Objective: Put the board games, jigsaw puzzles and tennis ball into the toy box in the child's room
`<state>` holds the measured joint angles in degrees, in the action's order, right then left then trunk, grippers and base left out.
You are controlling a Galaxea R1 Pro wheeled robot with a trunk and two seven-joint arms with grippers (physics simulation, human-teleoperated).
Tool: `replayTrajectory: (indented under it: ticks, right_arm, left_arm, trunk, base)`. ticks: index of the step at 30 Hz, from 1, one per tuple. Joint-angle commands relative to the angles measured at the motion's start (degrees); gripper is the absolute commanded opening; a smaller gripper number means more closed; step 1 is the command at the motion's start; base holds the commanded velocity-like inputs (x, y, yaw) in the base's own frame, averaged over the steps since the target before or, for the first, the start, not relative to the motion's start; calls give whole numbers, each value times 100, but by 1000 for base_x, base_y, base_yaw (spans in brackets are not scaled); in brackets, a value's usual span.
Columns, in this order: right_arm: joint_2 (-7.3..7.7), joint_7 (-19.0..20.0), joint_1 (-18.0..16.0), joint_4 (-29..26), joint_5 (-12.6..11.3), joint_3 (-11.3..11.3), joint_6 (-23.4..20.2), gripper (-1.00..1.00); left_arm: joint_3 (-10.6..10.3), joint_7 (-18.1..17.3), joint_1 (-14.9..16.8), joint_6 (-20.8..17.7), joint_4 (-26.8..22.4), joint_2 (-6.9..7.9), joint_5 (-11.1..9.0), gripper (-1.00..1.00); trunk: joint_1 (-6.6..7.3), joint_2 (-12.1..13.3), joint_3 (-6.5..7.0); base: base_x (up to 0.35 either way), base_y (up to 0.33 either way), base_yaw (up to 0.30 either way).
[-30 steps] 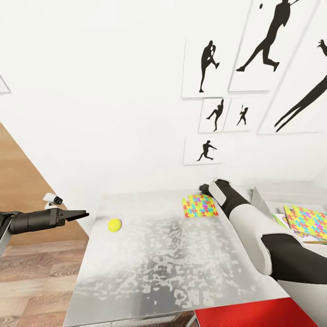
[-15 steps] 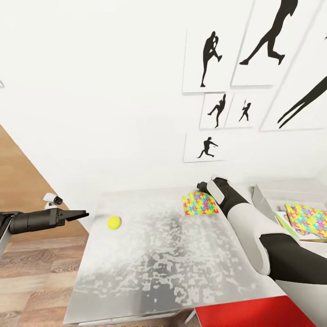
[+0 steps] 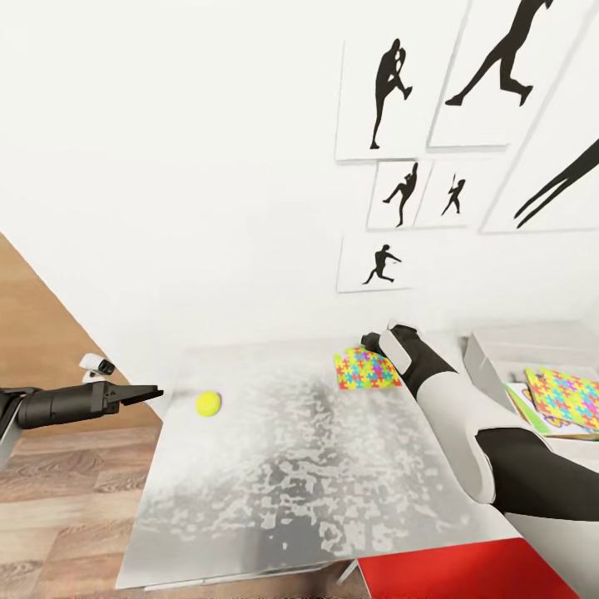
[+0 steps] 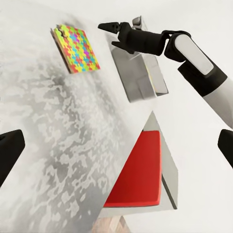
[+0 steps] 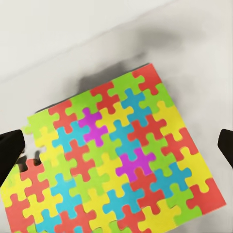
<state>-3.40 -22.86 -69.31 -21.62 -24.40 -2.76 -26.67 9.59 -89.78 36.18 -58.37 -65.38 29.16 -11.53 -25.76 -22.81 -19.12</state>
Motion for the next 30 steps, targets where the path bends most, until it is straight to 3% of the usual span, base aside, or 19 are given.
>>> replayTrajectory:
  ticks: [1, 30]
  right_arm:
    - [12, -43, -4, -9, -47, -30, -23, 100]
    - [58, -43, -4, -9, -48, -36, -22, 100]
  left_arm:
    - [-2, -22, 4, -61, -1, 2, 1, 100]
    - [-1, -22, 4, -61, -1, 2, 1, 100]
  trunk:
    - [-3, -11, -20]
    - [-3, -11, -290]
  base:
    - [0, 0, 0]
    - [0, 0, 0]
